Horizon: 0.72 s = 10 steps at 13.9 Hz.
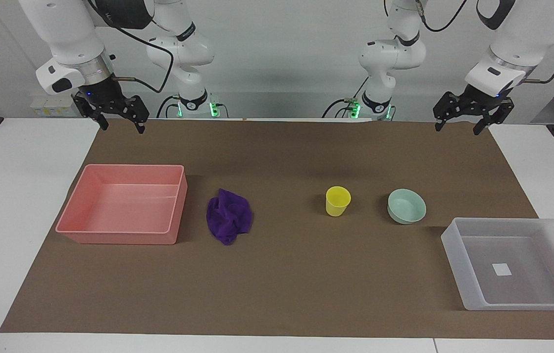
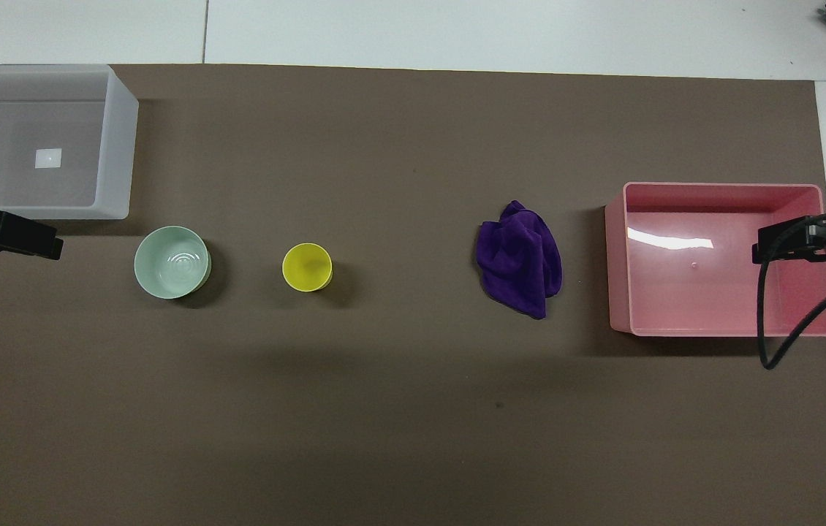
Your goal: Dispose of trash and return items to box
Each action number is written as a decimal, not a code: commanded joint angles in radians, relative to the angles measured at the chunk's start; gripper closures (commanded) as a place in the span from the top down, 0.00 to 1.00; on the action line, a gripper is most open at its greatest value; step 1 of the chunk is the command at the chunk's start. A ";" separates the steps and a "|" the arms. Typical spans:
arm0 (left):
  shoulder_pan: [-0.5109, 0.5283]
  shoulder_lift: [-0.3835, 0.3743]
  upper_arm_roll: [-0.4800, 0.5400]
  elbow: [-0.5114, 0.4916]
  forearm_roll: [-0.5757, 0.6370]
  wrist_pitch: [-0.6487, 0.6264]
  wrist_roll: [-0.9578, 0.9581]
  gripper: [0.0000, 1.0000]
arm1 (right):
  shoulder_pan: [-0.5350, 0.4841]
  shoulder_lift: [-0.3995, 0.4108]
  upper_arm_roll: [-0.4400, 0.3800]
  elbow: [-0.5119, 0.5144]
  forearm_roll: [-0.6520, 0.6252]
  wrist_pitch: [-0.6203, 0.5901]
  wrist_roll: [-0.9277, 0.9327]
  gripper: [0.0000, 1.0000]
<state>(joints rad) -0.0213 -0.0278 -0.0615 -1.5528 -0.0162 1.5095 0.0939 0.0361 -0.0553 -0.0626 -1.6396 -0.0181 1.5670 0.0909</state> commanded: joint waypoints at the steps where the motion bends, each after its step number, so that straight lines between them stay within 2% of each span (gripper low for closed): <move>1: -0.008 -0.024 0.005 -0.026 0.005 -0.012 -0.011 1.00 | -0.015 0.005 0.009 0.017 0.004 -0.027 -0.025 1.00; 5: -0.006 -0.029 0.003 -0.044 0.005 0.050 -0.005 1.00 | -0.016 0.005 0.009 0.017 0.004 -0.027 -0.025 1.00; 10: 0.001 -0.089 0.003 -0.235 0.004 0.259 -0.003 1.00 | -0.016 0.006 0.009 0.017 0.004 -0.027 -0.025 1.00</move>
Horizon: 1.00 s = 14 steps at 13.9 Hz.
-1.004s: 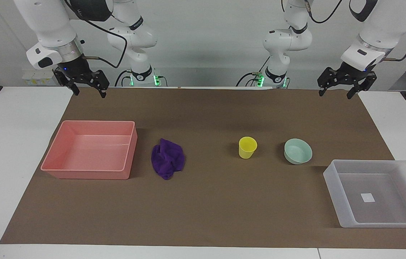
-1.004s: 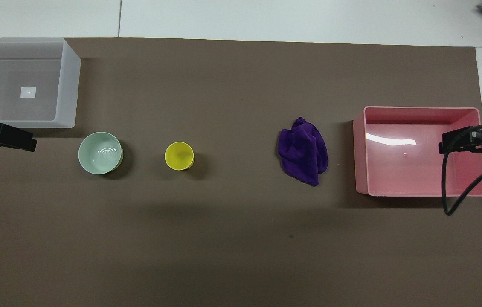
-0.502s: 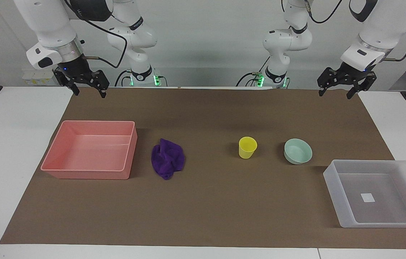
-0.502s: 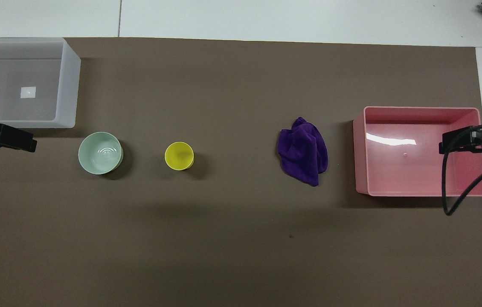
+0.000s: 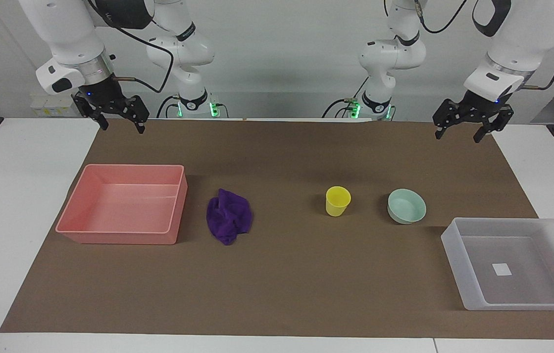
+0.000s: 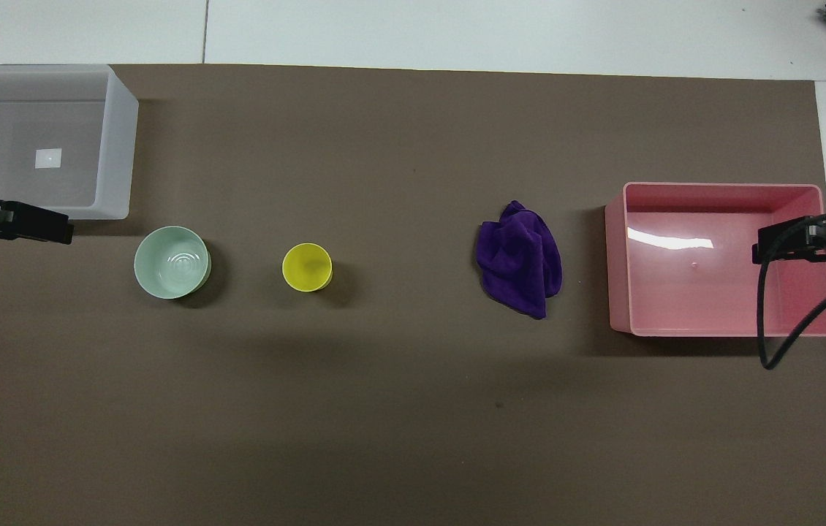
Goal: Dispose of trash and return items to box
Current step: 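Reach the left gripper to the green bowl while the right gripper reaches the cloth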
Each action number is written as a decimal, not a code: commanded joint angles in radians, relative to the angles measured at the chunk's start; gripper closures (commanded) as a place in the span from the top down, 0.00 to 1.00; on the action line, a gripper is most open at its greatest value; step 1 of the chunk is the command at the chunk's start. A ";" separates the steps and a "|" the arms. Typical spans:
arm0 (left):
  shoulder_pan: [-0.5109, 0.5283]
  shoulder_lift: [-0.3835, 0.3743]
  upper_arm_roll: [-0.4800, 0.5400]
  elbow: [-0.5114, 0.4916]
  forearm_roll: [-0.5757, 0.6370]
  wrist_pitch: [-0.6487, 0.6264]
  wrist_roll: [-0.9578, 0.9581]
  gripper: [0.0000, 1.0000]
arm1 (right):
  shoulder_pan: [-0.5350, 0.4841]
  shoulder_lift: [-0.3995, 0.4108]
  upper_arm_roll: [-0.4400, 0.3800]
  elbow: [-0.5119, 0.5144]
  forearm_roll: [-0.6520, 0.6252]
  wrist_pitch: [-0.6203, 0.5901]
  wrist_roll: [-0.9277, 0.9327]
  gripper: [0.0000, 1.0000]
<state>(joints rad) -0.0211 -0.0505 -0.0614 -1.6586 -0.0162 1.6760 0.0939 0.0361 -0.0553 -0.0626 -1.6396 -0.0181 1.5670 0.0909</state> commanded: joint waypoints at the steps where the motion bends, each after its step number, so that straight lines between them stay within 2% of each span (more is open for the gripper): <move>1: 0.004 -0.068 0.003 -0.160 0.004 0.129 -0.003 1.00 | -0.016 0.006 0.009 0.017 0.003 -0.027 -0.025 1.00; 8: 0.007 -0.034 0.006 -0.432 0.002 0.457 -0.003 1.00 | -0.015 0.000 0.009 0.000 0.007 -0.019 -0.027 1.00; 11: 0.016 -0.008 0.005 -0.510 0.001 0.559 -0.006 1.00 | 0.002 -0.021 0.018 -0.075 0.029 0.109 -0.027 1.00; 14: 0.038 0.044 0.005 -0.544 -0.001 0.667 -0.008 1.00 | 0.039 -0.009 0.035 -0.117 0.030 0.183 -0.023 1.00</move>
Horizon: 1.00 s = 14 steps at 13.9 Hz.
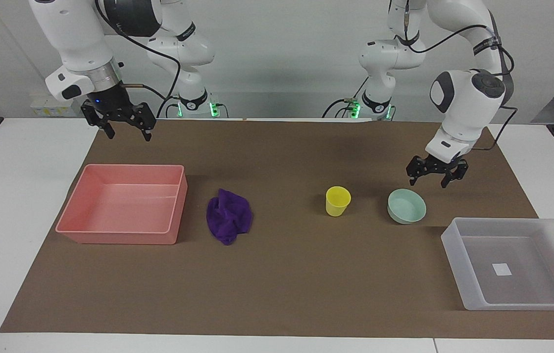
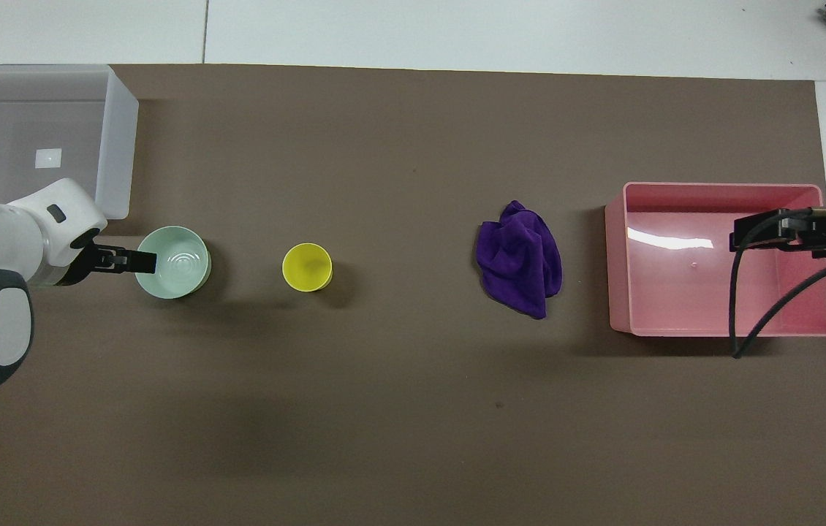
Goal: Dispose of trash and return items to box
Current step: 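Reach the left gripper to the green bowl while the right gripper reaches the cloth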
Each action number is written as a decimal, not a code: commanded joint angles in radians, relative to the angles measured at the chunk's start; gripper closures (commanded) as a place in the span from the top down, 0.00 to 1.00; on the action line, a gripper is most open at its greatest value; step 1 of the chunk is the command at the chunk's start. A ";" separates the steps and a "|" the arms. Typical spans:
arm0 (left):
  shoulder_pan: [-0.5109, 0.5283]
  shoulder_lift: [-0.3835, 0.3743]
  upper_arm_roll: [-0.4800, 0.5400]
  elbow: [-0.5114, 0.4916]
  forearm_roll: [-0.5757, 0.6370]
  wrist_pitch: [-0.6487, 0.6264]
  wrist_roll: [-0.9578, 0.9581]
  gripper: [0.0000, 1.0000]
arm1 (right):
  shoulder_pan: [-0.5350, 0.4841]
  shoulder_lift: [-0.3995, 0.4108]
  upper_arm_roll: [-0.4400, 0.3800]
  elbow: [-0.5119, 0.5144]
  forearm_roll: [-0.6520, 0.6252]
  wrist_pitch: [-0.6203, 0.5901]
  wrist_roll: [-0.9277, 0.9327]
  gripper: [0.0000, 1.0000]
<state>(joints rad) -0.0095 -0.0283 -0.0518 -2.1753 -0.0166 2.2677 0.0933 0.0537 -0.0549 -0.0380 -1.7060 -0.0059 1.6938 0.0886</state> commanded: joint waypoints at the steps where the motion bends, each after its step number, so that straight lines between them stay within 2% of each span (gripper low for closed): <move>1: 0.031 0.037 -0.005 -0.029 0.000 0.099 -0.007 1.00 | 0.034 0.000 0.012 -0.064 0.018 0.094 -0.017 1.00; 9: 0.045 0.143 -0.006 -0.049 -0.057 0.222 -0.006 1.00 | 0.139 0.188 0.017 -0.072 0.020 0.345 0.017 1.00; 10: 0.046 0.143 -0.006 -0.058 -0.057 0.220 -0.006 0.92 | 0.144 0.207 0.017 -0.079 0.020 0.375 0.017 1.00; 11: 0.045 0.145 -0.006 -0.064 -0.060 0.219 -0.006 0.71 | 0.156 0.223 0.017 -0.096 0.020 0.417 0.016 1.00; 13: 0.045 0.146 -0.006 -0.069 -0.104 0.219 -0.006 0.19 | 0.195 0.276 0.017 -0.104 0.020 0.472 0.017 1.00; 14: 0.045 0.145 -0.006 -0.069 -0.121 0.220 -0.003 0.00 | 0.202 0.294 0.017 -0.109 0.020 0.495 0.017 1.00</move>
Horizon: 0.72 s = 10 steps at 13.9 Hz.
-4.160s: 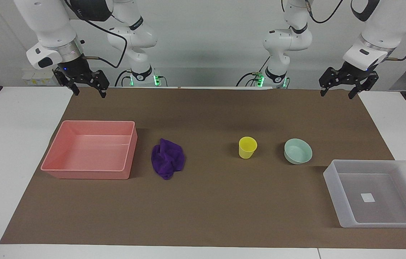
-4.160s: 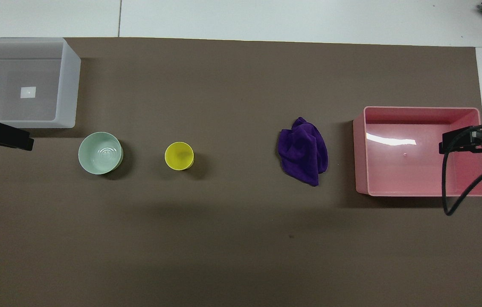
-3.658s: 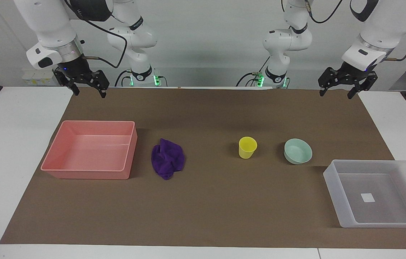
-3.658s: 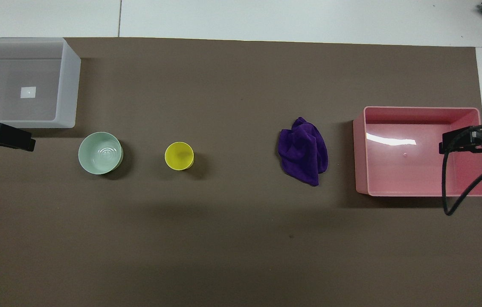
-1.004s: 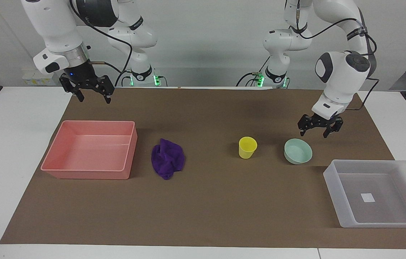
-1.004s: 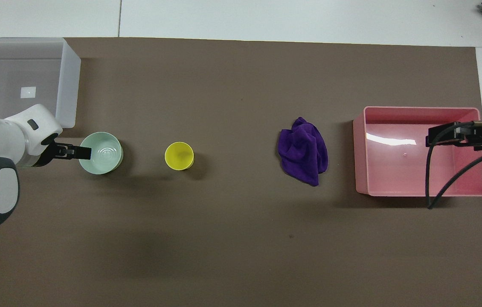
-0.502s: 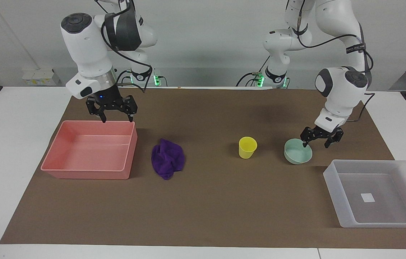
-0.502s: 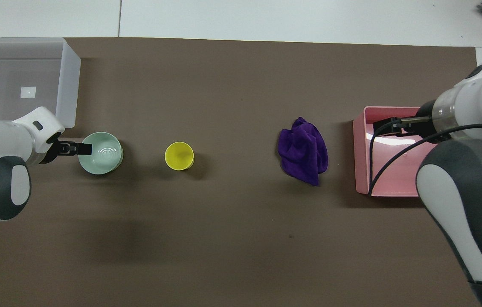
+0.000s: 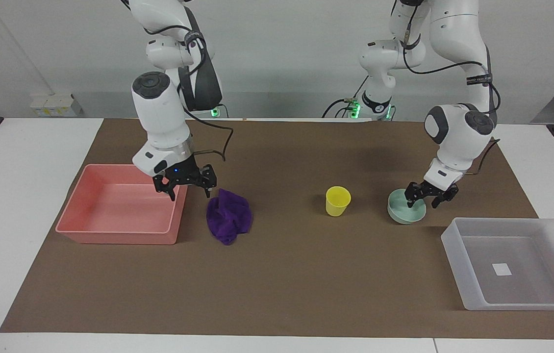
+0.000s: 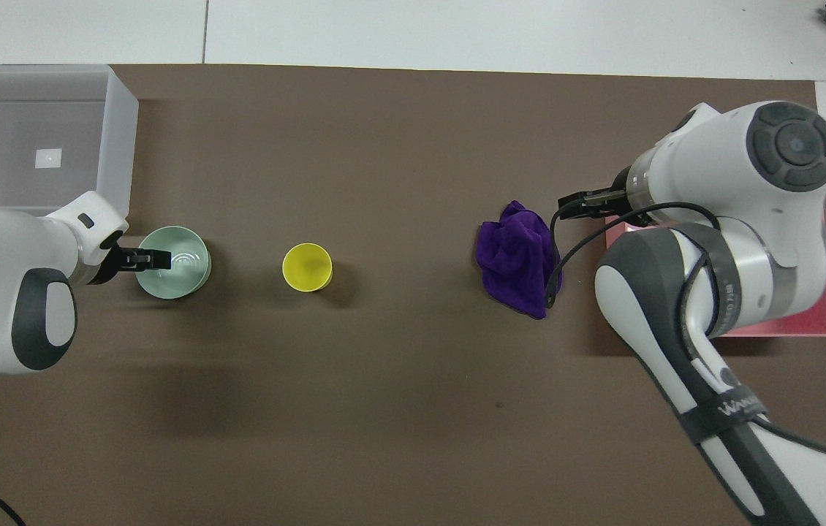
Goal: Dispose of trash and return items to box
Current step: 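Reach the left gripper to the green bowl while the right gripper reaches the cloth, then carry the green bowl into the clear box while the right gripper grasps the cloth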
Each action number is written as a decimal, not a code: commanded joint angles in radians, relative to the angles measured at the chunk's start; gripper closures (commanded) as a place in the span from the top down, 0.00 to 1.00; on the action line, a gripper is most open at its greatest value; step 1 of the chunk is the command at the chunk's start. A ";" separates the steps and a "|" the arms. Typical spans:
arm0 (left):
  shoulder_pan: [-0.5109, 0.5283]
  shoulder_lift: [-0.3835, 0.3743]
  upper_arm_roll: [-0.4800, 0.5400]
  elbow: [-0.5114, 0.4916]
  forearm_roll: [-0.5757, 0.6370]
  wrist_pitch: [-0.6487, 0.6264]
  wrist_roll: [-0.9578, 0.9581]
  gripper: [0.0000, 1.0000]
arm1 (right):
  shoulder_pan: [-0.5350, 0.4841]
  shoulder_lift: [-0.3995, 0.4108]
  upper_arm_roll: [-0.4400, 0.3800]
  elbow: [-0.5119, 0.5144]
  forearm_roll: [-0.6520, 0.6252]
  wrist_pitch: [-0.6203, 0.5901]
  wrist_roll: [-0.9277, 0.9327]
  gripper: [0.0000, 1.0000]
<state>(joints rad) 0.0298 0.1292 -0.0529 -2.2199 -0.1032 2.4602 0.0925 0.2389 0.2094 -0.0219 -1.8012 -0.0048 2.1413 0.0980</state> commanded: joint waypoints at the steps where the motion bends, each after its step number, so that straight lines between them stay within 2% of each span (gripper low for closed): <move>1: 0.006 -0.011 -0.005 -0.023 -0.038 0.029 -0.002 0.00 | 0.029 0.042 0.000 -0.026 0.019 0.064 0.006 1.00; 4: 0.002 -0.011 -0.005 -0.012 -0.038 0.017 0.000 0.00 | 0.069 0.065 0.000 -0.108 0.019 0.185 -0.006 1.00; 6: 0.007 -0.014 -0.005 0.029 -0.038 -0.009 0.001 0.00 | 0.086 0.093 0.000 -0.130 0.017 0.239 -0.009 1.00; 9: 0.010 -0.013 -0.002 0.188 -0.038 -0.145 0.001 0.00 | 0.094 0.133 -0.001 -0.147 0.017 0.304 -0.029 1.00; 10: 0.016 -0.005 -0.001 0.239 -0.038 -0.174 0.001 0.00 | 0.094 0.137 -0.001 -0.148 0.017 0.307 -0.037 0.93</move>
<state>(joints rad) 0.0314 0.1214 -0.0523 -2.0834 -0.1248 2.3754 0.0924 0.3349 0.3410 -0.0211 -1.9340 -0.0047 2.4177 0.0931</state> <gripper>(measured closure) 0.978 0.013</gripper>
